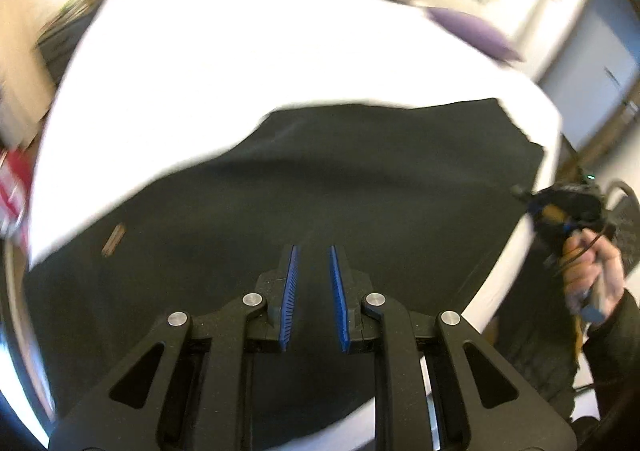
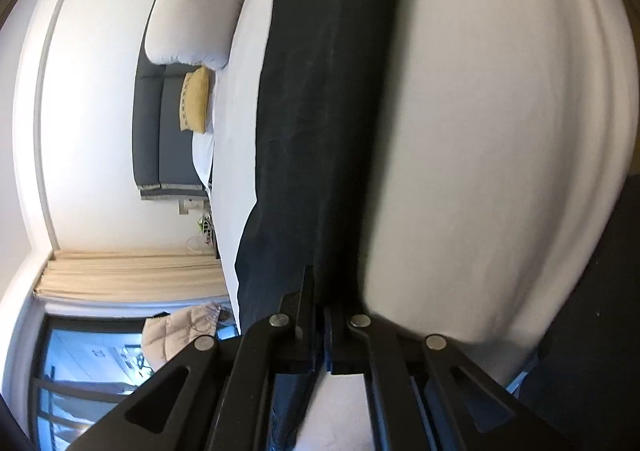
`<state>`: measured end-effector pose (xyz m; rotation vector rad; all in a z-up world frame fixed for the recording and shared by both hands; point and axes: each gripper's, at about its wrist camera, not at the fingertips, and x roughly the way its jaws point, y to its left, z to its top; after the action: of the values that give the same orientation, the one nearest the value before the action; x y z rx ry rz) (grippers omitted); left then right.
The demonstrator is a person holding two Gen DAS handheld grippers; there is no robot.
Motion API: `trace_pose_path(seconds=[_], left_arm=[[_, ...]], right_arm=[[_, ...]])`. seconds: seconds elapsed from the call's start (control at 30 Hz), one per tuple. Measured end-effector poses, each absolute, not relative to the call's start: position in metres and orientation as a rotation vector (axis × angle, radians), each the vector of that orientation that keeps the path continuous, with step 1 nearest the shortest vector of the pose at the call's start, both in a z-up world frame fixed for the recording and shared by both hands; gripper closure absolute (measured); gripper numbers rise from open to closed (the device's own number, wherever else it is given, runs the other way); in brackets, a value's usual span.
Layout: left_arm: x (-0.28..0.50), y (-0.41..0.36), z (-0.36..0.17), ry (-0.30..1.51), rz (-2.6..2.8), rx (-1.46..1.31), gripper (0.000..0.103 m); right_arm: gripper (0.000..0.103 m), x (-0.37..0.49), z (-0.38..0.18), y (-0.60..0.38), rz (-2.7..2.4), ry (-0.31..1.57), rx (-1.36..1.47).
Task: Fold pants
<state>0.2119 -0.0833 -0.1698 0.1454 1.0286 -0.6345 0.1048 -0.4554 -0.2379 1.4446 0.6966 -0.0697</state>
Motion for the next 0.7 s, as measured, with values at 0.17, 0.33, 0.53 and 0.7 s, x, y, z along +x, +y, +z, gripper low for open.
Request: trace_pose_path(seconds=[0.17,0.33,0.53,0.7], left_arm=[[0.27,-0.186,-0.194,1.1,-0.796,0.253,0.087],[0.311,-0.239,-0.239,1.167,-0.754,0.443,0.087],[0.351,-0.212,-0.246,1.185,-0.758,0.346,0.095],[0.369,-0.203,-0.217,1.132,-0.614,0.32,0.095]], right_arm=[[0.093,0.11,-0.241,-0.459,-0.06,0.674,1.458],[0.103,0.11,-0.249,-0.464,-0.041,0.677,1.479],[0.103,0.108,-0.251,-0.465,-0.018,0.676,1.479],[0.096,0.102,-0.239,-0.469,-0.017,0.687,1.433]])
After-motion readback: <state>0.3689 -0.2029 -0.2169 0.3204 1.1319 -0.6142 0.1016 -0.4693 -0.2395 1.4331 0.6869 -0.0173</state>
